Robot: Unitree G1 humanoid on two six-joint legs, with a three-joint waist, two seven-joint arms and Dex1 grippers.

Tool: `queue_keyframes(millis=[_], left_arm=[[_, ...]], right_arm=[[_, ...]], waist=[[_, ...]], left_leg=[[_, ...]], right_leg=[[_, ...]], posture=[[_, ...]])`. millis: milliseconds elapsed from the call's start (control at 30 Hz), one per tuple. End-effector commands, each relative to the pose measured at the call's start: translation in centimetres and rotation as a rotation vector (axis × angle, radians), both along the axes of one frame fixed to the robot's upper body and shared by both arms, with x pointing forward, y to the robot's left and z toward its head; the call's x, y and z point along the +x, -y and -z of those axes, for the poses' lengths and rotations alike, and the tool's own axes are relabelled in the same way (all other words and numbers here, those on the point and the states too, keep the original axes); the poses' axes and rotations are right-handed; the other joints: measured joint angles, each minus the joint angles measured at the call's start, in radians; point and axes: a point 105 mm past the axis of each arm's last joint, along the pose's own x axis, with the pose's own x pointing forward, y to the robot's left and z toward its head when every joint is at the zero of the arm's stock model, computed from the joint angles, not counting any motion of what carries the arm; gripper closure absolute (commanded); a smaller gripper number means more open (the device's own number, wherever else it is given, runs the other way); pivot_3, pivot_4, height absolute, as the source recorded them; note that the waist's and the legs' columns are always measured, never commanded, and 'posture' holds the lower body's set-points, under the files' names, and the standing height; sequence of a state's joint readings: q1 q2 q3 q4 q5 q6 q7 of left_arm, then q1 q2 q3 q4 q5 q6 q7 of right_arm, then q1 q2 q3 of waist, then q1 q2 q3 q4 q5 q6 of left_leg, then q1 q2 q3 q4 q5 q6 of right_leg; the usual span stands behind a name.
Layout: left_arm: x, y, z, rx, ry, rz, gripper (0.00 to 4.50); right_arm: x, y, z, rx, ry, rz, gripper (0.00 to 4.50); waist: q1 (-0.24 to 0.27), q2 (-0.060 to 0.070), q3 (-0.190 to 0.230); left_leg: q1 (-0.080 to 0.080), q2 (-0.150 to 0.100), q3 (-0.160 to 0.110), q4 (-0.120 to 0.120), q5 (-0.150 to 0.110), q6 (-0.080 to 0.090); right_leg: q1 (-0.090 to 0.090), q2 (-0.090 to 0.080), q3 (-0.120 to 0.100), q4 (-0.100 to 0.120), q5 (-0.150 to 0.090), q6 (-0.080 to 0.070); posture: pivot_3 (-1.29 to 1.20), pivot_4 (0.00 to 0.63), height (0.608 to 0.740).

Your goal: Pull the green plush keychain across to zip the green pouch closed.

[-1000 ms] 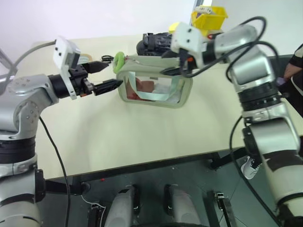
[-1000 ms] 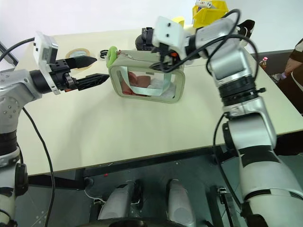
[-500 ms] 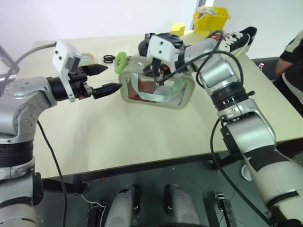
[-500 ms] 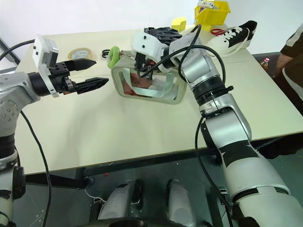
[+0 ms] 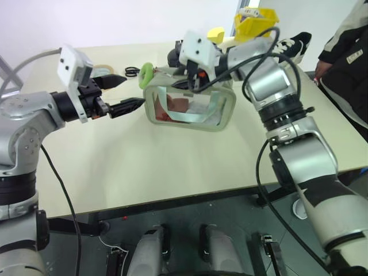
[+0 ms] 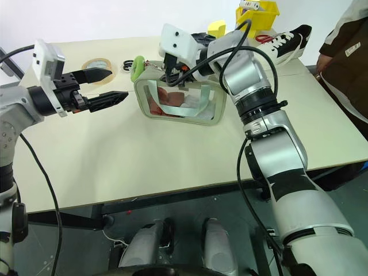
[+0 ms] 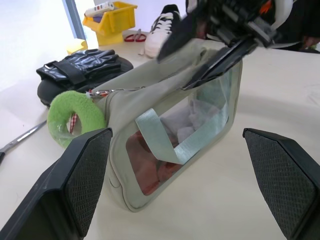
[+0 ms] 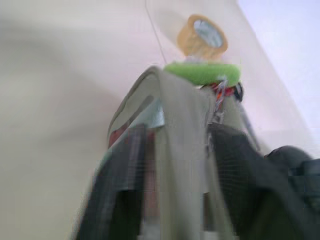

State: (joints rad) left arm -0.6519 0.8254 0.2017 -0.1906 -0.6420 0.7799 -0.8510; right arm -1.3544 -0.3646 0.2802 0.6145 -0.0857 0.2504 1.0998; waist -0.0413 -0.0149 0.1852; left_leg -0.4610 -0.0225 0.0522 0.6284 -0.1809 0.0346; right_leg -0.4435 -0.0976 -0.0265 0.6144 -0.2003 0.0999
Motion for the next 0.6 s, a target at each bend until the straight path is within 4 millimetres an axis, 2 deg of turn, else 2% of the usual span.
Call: queue_keyframes(millis=[33,133,333,433,500,533,567,600], left_arm=[[-0.2,-0.2,-1.2,0.008,0.048,-0.001,0.00],[-0.1,0.0,-1.3,0.009,0.049,0.009,0.00],[0.2,0.3,-1.3,0.009,0.050,0.022,0.00],[0.3,0.3,-1.3,0.008,0.050,0.025,0.00],[0.2,0.3,-1.3,0.008,0.051,0.023,0.00],[0.2,0.2,-1.3,0.008,0.050,0.022,0.00],[0.2,0.2,-1.2,0.008,0.051,0.021,0.00],[0.2,0.2,-1.2,0.008,0.051,0.021,0.00]], right_arm=[[0.0,0.3,-1.3,0.048,0.037,0.026,1.76],[0.7,0.7,-0.8,0.047,0.025,0.069,1.76],[1.0,1.1,2.0,-0.002,-0.072,0.064,1.76],[1.0,1.2,2.9,-0.020,-0.106,0.057,2.58],[0.8,1.2,3.1,-0.027,-0.123,0.048,3.49],[0.8,1.2,3.2,-0.033,-0.129,0.042,4.11],[0.8,1.2,3.3,-0.036,-0.131,0.040,4.47],[0.8,1.3,3.3,-0.039,-0.131,0.039,4.47]], waist=[[0.000,0.000,0.000],[0.000,0.000,0.000],[0.000,0.000,0.000],[0.000,0.000,0.000],[-0.001,0.000,0.000],[-0.001,0.000,0.000],[-0.001,0.000,0.000],[-0.001,0.000,0.000]], left_leg=[[0.000,0.000,0.000,0.000,0.000,0.000],[0.000,0.000,0.000,0.000,0.000,0.000],[0.000,0.000,0.000,0.000,0.000,0.000],[0.000,0.000,0.000,0.000,0.001,0.002],[0.000,0.000,0.000,0.000,0.001,0.002],[0.000,0.000,0.000,0.000,0.001,0.002],[0.000,0.000,0.000,0.000,0.001,0.002],[0.000,0.000,0.000,0.000,0.001,0.002]], right_leg=[[0.000,0.000,0.000,0.000,0.000,0.000],[0.000,0.000,0.000,0.000,0.000,0.000],[0.000,0.000,0.000,0.000,0.000,0.000],[0.000,0.000,0.000,0.000,0.000,0.000],[0.000,0.000,0.000,0.000,0.000,0.000],[0.000,0.000,0.000,0.000,0.000,0.000],[0.000,0.000,0.000,0.000,0.000,0.000],[0.000,0.000,0.000,0.000,0.000,0.000]], posture=[[0.00,0.150,0.740],[0.00,0.150,0.740],[0.00,0.150,0.740],[0.00,0.150,0.740],[0.00,0.150,0.740],[0.00,0.150,0.740],[0.00,0.150,0.740],[0.00,0.150,0.740]])
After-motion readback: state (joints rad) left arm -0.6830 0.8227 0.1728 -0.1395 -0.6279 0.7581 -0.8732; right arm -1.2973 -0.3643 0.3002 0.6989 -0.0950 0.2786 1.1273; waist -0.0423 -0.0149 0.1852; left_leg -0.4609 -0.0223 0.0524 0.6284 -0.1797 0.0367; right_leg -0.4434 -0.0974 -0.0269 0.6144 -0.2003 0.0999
